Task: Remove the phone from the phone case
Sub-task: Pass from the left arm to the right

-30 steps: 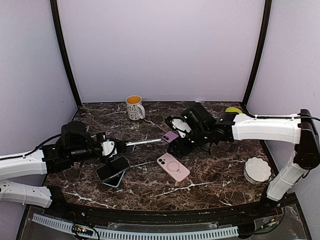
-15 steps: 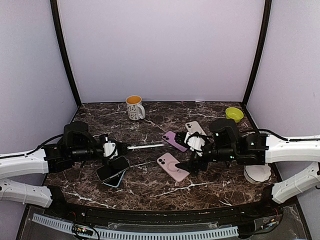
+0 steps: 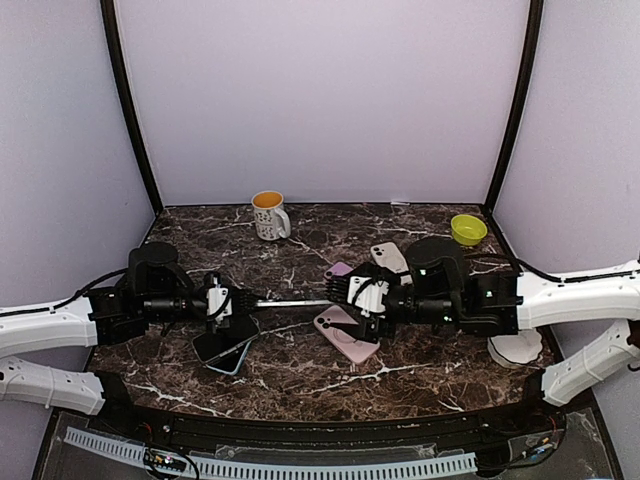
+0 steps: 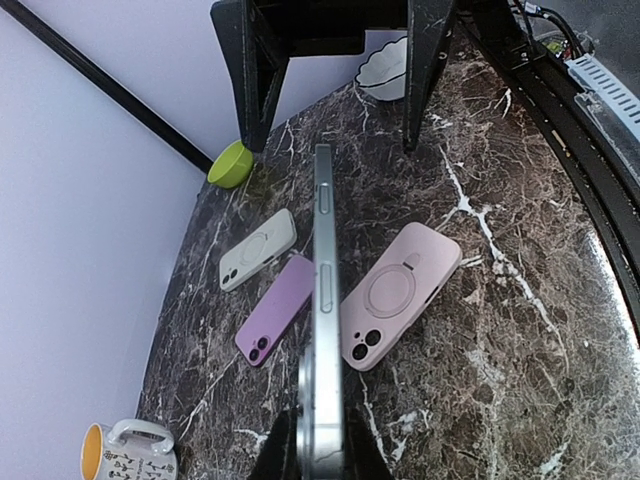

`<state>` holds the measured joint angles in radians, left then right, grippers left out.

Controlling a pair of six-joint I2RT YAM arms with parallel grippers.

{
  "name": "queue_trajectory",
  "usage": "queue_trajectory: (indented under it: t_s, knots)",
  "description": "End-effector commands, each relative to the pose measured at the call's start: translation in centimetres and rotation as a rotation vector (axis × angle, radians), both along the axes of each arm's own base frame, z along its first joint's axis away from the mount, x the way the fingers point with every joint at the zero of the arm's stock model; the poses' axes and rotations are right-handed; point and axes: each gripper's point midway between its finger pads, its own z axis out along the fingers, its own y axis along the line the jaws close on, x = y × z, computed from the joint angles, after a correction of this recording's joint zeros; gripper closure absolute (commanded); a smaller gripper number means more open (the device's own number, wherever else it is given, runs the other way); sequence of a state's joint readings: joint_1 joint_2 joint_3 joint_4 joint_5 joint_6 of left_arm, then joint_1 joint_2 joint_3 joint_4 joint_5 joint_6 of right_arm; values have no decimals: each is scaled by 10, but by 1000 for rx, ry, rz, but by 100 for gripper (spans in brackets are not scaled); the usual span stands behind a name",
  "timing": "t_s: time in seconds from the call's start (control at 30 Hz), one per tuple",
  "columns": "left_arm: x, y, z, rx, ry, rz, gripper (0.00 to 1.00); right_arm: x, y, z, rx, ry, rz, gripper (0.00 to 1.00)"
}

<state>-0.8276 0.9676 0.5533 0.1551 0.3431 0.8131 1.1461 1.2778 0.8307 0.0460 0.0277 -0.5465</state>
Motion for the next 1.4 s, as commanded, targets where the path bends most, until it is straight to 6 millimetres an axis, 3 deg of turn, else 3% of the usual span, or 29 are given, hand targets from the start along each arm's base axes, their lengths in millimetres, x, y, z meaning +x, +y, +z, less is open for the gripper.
queue_trajectory:
  t_s: [0.0, 0.43, 0.9, 0.93, 1.1, 1.23, 1.37]
  knots:
    - [-5, -8, 35, -94, -36, -46, 100, 6, 21, 27, 57, -95, 8, 26]
    - [-8, -8, 38, -103, -34, -64, 100, 11, 37, 11, -19, -122, 9, 66]
    - [-9, -8, 36, -99, -35, -67, 100, 13, 40, 3, -36, -116, -11, 100]
    - [-8, -9, 36, -97, -36, -65, 97, 13, 40, 4, -31, -112, -18, 100]
    - [-7, -8, 37, -92, -41, -59, 56, 22, 38, 7, -6, -84, -93, 100]
    - [-6, -6, 40, -100, -55, -46, 35, 29, 31, 3, -3, -76, -152, 100]
    - [-3, -5, 41, -102, -70, -30, 25, 36, 25, 0, 9, -91, -210, 100]
